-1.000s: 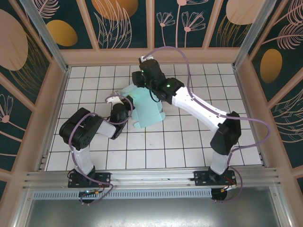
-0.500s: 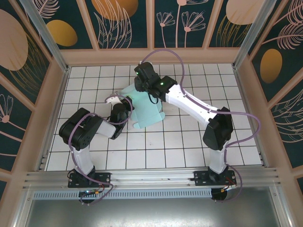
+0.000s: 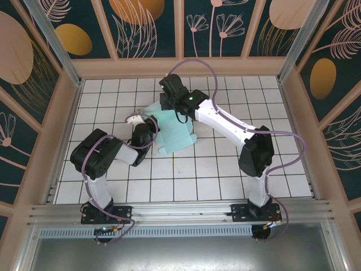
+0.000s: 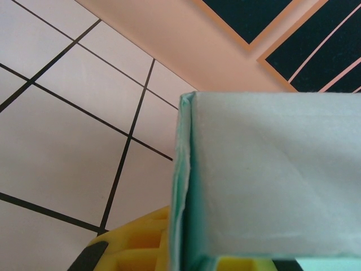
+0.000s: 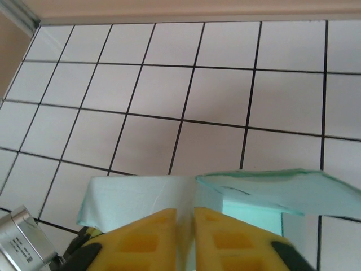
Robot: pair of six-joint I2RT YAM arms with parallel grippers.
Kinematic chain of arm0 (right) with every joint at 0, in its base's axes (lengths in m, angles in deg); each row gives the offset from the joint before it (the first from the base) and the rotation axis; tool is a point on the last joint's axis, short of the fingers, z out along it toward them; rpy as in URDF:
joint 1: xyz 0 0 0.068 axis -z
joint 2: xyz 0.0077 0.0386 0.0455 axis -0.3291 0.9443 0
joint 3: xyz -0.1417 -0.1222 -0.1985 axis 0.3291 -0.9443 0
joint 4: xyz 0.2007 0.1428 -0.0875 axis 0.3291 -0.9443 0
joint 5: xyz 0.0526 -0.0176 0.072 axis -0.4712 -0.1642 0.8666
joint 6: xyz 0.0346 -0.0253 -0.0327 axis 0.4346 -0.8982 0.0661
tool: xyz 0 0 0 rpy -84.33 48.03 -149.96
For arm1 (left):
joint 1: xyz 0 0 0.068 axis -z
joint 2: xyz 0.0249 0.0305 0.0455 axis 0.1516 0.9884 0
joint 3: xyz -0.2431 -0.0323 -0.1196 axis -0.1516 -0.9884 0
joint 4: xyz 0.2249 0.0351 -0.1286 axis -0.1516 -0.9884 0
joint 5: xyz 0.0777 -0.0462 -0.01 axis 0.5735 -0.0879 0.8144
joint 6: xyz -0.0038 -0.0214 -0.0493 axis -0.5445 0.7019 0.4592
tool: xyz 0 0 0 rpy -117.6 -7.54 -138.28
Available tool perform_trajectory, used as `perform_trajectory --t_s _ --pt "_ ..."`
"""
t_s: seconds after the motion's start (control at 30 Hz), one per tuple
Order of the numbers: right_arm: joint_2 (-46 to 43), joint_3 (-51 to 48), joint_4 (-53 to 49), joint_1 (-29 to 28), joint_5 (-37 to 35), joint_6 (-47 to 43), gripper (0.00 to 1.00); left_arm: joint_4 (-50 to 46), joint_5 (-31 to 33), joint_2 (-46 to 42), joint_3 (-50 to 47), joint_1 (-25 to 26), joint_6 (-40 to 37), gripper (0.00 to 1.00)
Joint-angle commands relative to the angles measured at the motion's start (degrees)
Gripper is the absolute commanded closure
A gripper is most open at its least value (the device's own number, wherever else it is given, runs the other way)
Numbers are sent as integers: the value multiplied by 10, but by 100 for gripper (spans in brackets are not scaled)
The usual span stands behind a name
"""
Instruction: Fold the paper box
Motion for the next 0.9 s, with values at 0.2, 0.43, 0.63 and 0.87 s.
perform_trajectory --t_s 0.2,0.43,0.63,0.87 --pt "8 17 -12 6 2 13 84 15 1 -5 1 -2 0 100" --pt "-7 3 9 4 22 0 100 15 1 -4 1 -2 2 100" --pt "-76 -66 87 -4 16 -40 70 11 -4 -4 0 -2 8 100" --pt "-212 -212 202 15 79 -84 48 -9 -27 -26 -8 -2 -11 100"
